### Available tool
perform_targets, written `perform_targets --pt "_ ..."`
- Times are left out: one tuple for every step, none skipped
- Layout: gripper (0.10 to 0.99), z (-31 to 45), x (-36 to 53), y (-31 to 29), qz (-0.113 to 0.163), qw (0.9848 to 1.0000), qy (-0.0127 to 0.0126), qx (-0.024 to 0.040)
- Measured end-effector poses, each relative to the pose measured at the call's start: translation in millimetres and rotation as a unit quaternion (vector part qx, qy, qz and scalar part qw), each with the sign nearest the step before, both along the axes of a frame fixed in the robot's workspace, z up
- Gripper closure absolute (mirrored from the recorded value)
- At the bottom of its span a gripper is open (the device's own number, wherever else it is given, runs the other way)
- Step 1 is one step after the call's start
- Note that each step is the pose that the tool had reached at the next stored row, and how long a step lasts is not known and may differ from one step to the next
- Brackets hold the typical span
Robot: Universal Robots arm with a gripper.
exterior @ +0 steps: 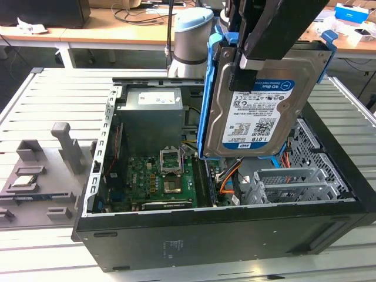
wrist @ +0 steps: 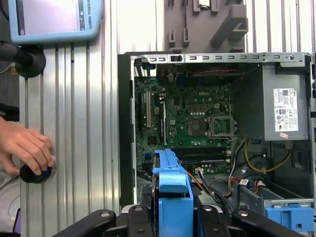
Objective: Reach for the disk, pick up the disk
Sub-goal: 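Pick up the disk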
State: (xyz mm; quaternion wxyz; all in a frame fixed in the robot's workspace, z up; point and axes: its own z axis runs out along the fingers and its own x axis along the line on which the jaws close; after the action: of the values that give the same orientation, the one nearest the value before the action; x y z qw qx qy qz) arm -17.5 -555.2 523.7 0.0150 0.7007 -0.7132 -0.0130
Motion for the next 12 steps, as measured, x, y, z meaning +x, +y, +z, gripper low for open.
perform_targets --pt "0.722 -0.6 0.5 0.0 0.0 1.0 0.0 0.0001" --pt "0.722 -1.1 1.1 0.0 0.0 1.0 0.0 0.0001" --pt "0.722 -1.7 2.1 0.0 0.0 1.0 0.0 -0.0001" --pt "0.722 -2.0 3.1 0.0 0.0 1.0 0.0 -0.0001" --pt "0.722 -2.6 4.5 0.0 0.0 1.0 0.0 -0.0001" --pt "0.722 -2.8 5.4 0.0 0.0 1.0 0.0 -0.0001" --pt "0.722 -3.2 7.0 0.0 0.0 1.0 0.0 -0.0001" --pt "0.722 -3.6 9.6 0.0 0.0 1.0 0.0 -0.0001" --pt "0.722 -4.0 12.1 0.0 0.0 1.0 0.0 -0.0001" --pt "0.722 -4.2 13.6 0.0 0.0 1.0 0.0 -0.0001" --pt "0.722 -4.3 15.0 0.0 0.0 1.0 0.0 -0.0001" --pt "0.722 -4.6 17.0 0.0 0.0 1.0 0.0 -0.0001"
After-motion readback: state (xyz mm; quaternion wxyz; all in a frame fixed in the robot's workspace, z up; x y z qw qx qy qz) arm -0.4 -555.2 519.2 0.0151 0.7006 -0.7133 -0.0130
